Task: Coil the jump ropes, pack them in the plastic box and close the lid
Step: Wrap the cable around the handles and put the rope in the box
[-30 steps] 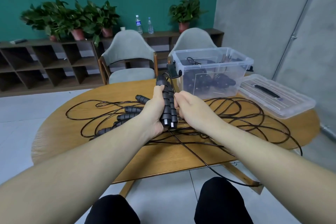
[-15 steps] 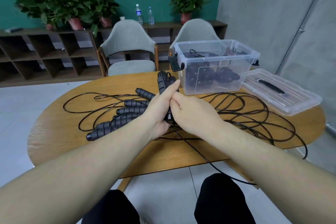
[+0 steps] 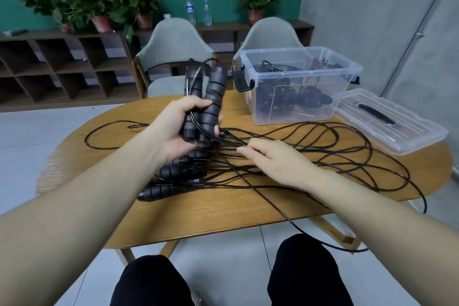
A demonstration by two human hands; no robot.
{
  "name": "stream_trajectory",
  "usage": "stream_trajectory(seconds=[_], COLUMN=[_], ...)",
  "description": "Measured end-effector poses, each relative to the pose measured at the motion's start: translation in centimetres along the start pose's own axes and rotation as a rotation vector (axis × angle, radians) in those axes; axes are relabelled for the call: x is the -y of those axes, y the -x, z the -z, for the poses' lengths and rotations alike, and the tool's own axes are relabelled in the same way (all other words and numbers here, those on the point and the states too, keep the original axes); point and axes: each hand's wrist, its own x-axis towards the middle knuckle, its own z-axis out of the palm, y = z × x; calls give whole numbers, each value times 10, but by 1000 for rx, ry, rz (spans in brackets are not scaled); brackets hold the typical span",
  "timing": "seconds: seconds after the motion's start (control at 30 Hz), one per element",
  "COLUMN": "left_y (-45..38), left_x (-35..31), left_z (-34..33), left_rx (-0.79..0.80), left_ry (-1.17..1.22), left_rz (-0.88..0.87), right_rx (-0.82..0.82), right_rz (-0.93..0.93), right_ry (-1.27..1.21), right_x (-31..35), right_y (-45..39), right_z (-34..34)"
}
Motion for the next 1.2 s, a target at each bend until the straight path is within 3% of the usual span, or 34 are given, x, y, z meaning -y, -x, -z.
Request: stream_trajectory(seconds=[0.13,0.3,0.4,0.57,0.73,0.87,1.0,1.2], left_y=[8,7,6,4,6,6,7,11], left_x=[0,-9,-10,-20,-18,-20,-22,-21], left_z=[16,18,17,16,18,28,26,5], left_rx=[250,344,336,133,288,492,576,560], left_ry=[-264,-415,-569,-372,-299,-480,-669,-1403], left_rz=[145,219,165,-179,-109,43,214,365], right_rx=[125,149,174,186,262,275,299,331], right_rz=[-18,-6,35,112,95,46,33,14], right_ry=[-99,15,100,124,114,147,159,232], right_x=[-13,-17,-18,-24,-20,-26,-30,-26], right_y=[-11,-18,-19,-9,-16,-23,-27,-34], right_z=[10,28,36,29,22,28,33,42])
